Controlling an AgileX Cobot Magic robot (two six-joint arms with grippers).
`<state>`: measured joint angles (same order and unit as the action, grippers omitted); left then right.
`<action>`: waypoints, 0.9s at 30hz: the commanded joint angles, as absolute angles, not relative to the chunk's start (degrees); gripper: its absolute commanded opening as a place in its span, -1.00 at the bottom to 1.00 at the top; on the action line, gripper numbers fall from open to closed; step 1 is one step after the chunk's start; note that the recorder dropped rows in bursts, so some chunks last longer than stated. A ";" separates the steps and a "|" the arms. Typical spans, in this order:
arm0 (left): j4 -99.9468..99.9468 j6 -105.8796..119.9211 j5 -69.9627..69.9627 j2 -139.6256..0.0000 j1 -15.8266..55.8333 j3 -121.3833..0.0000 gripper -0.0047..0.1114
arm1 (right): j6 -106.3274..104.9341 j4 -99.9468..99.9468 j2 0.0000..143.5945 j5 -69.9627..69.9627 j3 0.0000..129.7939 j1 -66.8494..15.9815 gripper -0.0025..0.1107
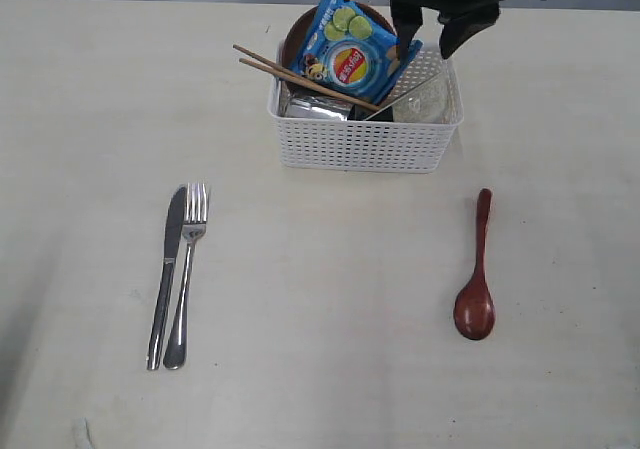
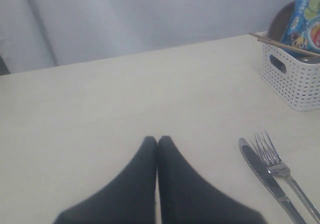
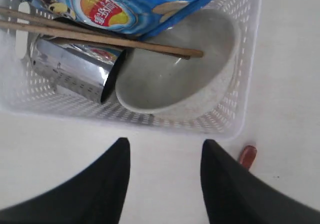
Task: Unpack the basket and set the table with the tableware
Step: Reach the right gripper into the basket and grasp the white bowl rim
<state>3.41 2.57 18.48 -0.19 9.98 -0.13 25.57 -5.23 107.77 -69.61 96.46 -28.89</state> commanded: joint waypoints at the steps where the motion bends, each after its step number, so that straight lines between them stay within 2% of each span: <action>1: 2.92 2.55 18.45 0.00 9.84 0.00 -0.92 | 29.01 -4.51 112.62 -69.96 100.18 -28.89 -0.19; 9: 2.92 2.55 18.45 0.00 9.84 0.00 -0.92 | 33.32 -6.19 116.93 -69.96 100.60 -28.89 -0.19; 27: 2.92 2.55 18.45 0.00 9.84 0.00 -0.92 | 36.38 -9.28 115.54 -69.96 99.67 -28.11 -0.19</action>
<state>3.41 2.57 18.48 -0.19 9.98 -0.13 35.11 -8.57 116.13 -69.72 100.20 -28.77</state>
